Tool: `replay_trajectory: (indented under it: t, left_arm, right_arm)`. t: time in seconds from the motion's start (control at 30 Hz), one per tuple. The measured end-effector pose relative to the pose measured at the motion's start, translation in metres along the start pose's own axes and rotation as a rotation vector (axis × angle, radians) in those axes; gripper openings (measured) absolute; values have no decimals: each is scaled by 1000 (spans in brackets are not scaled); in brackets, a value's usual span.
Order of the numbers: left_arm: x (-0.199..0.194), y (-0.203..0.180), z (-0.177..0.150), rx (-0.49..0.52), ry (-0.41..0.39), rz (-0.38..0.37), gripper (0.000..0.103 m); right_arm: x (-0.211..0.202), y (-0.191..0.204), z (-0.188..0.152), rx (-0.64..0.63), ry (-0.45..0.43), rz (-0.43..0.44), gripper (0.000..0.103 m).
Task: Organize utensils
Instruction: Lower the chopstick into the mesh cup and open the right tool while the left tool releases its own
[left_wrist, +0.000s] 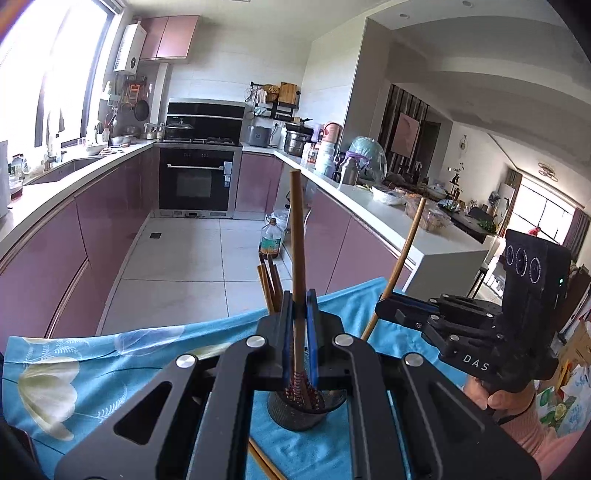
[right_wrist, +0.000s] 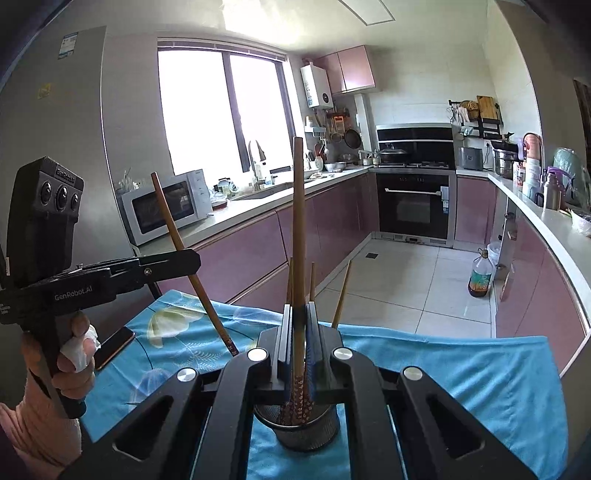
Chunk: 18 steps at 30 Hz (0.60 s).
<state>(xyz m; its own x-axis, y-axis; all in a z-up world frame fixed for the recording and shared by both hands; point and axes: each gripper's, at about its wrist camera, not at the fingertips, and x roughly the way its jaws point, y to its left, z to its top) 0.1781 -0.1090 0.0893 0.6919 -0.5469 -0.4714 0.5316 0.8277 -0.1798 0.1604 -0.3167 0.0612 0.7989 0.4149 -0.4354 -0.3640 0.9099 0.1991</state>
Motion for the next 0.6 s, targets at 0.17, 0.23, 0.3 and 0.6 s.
replay_trajectory:
  t: [0.17, 0.23, 0.3, 0.6]
  left_arm:
    - [28, 3, -11, 11, 98, 10, 7]
    - [39, 5, -16, 16, 139, 9, 7]
    - [50, 8, -22, 20, 171, 11, 7]
    - [83, 21, -31, -6, 216, 45, 30]
  right_arm:
    - [10, 1, -6, 0, 53, 10, 6]
    - [16, 1, -8, 2, 83, 12, 6]
    - [23, -1, -11, 6, 121, 10, 6]
    - [42, -8, -22, 46, 177, -5, 8]
